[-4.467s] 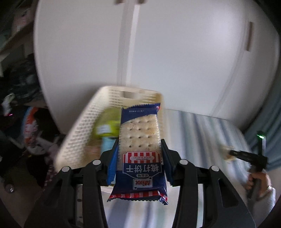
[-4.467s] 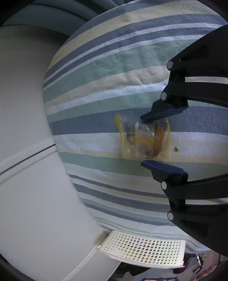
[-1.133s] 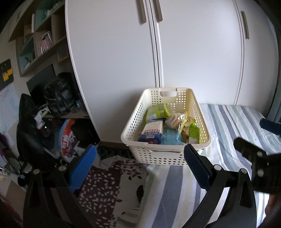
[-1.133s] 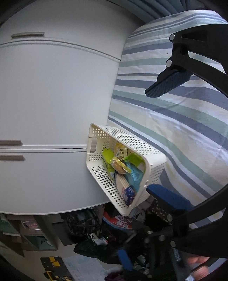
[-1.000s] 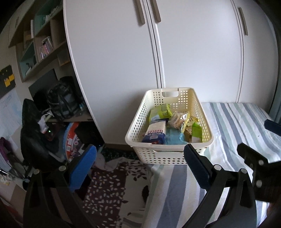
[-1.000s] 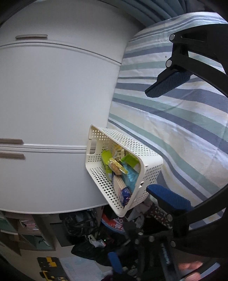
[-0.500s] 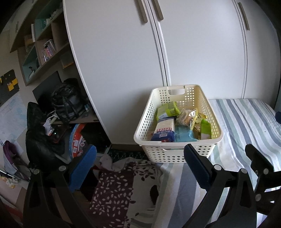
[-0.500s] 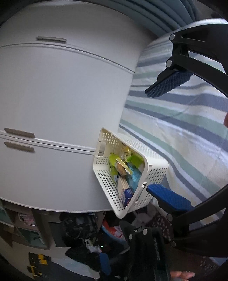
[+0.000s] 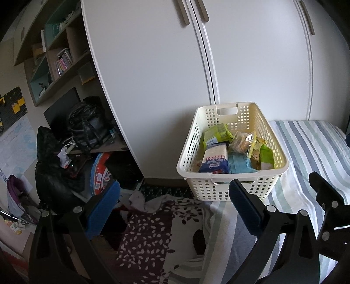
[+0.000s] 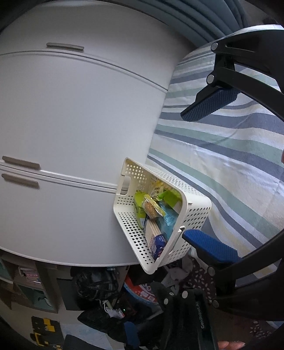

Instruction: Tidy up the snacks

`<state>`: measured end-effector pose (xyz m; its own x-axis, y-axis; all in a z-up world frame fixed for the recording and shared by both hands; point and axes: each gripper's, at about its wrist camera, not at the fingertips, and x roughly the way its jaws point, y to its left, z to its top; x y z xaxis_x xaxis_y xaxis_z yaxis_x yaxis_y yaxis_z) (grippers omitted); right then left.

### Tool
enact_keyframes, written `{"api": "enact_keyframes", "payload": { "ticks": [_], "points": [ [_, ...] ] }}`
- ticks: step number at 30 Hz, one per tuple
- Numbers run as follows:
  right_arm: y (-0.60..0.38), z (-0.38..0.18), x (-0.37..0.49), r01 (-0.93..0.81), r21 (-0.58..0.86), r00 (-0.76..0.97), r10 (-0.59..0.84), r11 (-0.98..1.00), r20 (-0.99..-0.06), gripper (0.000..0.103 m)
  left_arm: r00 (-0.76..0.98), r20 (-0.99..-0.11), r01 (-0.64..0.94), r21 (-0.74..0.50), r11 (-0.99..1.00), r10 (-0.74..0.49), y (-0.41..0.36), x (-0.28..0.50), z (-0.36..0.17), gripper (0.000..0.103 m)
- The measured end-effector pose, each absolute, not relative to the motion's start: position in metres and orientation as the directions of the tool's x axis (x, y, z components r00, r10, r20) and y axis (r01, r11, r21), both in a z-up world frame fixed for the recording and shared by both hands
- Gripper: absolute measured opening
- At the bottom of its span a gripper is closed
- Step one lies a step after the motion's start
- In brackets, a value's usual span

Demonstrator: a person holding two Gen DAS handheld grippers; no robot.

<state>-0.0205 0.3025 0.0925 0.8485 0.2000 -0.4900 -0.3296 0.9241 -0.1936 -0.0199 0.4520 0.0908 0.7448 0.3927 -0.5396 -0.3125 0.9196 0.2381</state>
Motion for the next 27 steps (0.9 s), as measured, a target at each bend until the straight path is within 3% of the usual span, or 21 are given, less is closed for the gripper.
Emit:
{"api": "enact_keyframes", "payload": {
  "ticks": [27],
  "points": [
    [0.317,0.086,-0.017,-0.344,-0.213,0.832,0.191,0.914,-0.521,0.098,0.737,-0.538,-0.311,0.266,0.912,0.409,0.454,-0.018,0.088,0.101]
  ]
}}
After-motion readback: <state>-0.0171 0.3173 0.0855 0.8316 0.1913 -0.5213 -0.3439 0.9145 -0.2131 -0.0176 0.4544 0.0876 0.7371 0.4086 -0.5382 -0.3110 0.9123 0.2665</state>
